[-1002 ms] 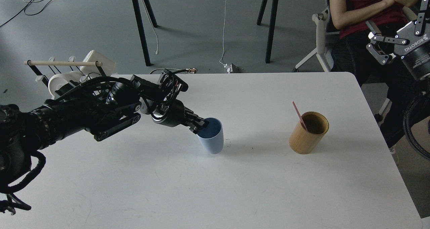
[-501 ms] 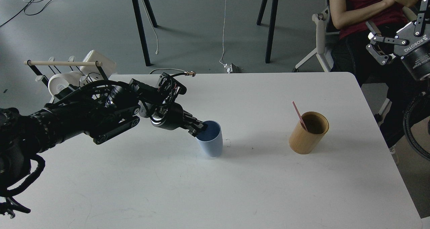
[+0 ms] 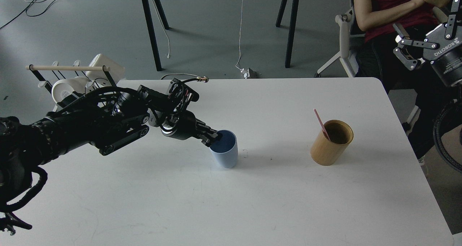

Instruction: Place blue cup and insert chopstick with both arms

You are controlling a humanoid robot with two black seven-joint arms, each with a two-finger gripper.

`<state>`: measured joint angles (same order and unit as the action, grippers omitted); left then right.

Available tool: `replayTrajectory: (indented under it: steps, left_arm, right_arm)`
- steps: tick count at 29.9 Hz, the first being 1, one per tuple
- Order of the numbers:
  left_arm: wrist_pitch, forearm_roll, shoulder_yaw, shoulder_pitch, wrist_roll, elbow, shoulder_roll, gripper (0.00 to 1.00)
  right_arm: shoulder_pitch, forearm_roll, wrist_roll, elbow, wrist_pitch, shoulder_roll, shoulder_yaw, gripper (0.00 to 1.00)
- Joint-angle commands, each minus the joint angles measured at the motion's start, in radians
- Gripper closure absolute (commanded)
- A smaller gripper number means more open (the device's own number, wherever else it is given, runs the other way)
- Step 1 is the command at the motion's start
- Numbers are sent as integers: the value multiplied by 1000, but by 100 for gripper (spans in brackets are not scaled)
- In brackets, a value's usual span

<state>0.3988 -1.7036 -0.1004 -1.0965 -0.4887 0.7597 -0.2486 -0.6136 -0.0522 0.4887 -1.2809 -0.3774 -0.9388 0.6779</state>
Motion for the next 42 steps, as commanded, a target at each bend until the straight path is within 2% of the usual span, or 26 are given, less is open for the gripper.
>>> replayTrajectory:
  steps: [1, 8, 11, 14, 15, 17, 21, 28, 33, 38, 42]
  left_arm:
    - [0, 1, 4, 0, 0, 3, -4, 88]
    - [0, 2, 7, -2, 0, 6, -9, 83]
    - [0, 5, 10, -2, 0, 6, -11, 76]
    - [-3, 28, 19, 0, 0, 7, -12, 61]
    - [-8, 53, 27, 0, 0, 7, -12, 52]
    - [-23, 117, 37, 0, 0, 7, -18, 27]
    - [-28, 229, 42, -2, 0, 7, -35, 15]
    - [-18, 317, 77, -2, 0, 13, -69, 11]
    - [-17, 442, 145, 30, 0, 76, -132, 11]
    - [-17, 607, 281, 101, 0, 133, -152, 10]
    - [-8, 679, 447, 174, 0, 213, -152, 9]
  right_arm:
    - [3, 0, 0, 0, 0, 0, 2, 1]
    - [3, 0, 0, -1, 0, 0, 2, 1]
    - [3, 0, 0, -1, -2, 0, 2, 1]
    - [3, 0, 0, -1, -11, -2, 5, 1]
    - [3, 0, 0, 0, -11, -2, 5, 1]
    - [3, 2, 0, 2, -12, -3, 2, 1]
    - [-5, 21, 0, 2, -12, -5, -1, 1]
    - [-12, 127, 0, 0, -5, -47, 0, 1]
    - [-37, 391, 0, -8, 3, -97, 5, 1]
    - [-61, 550, 0, -27, 44, -158, 5, 1]
    - [-60, 763, 0, -86, 48, -224, 18, 1]
